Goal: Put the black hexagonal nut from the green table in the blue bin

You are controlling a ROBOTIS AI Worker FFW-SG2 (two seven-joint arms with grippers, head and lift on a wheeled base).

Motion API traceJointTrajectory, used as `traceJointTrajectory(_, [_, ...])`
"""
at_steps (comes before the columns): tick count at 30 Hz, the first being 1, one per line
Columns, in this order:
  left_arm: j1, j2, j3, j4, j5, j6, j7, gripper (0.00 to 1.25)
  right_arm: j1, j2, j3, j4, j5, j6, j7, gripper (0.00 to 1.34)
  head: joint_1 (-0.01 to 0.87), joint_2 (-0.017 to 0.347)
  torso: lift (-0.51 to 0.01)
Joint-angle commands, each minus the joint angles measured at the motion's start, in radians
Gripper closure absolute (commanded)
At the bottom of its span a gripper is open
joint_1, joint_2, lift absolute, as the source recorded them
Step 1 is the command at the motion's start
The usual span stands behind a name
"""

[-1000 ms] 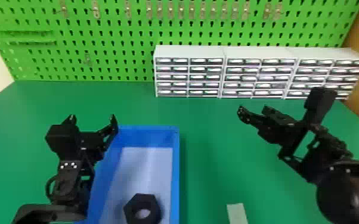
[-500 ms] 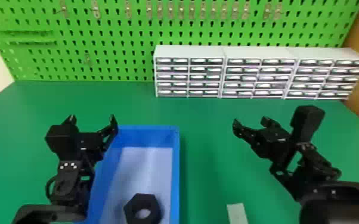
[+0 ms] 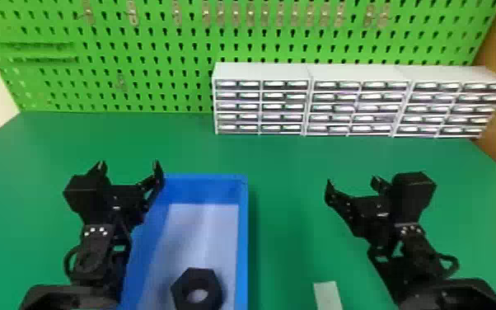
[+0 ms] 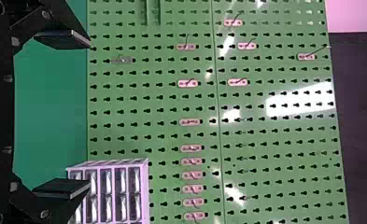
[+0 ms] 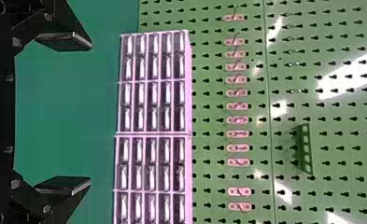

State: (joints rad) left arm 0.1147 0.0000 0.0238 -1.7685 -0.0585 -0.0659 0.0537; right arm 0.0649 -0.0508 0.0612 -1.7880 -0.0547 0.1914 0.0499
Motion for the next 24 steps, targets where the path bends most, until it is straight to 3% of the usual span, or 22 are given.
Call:
traceJointTrajectory(1, [0.003, -0.003, -0.007, 0.001, -0.003, 0.000, 0.000, 0.22, -0.007, -0.021, 0.045, 0.002, 0.050, 0.010, -0.030, 0.26, 0.657, 0.057, -0.095])
traceJointTrajectory(8, [-0.001, -0.003, -0.022, 0.009, 0.003, 0.000, 0.000, 0.22, -0.014, -0.037, 0.089, 0.004, 0.058, 0.006, -0.085, 0.27, 0.657, 0.057, -0.095])
traceJointTrajectory(19, [0.000, -0.003, -0.025, 0.011, 0.008, 0.000, 0.000, 0.22, -0.023, -0.041, 0.126, 0.045, -0.036, -0.024, -0.229, 0.27, 0.657, 0.057, -0.095])
traceJointTrajectory(24, [0.000, -0.003, -0.025, 0.011, 0.008, 0.000, 0.000, 0.22, -0.025, -0.043, 0.123, 0.050, -0.066, -0.030, -0.246, 0.26, 0.657, 0.057, -0.095])
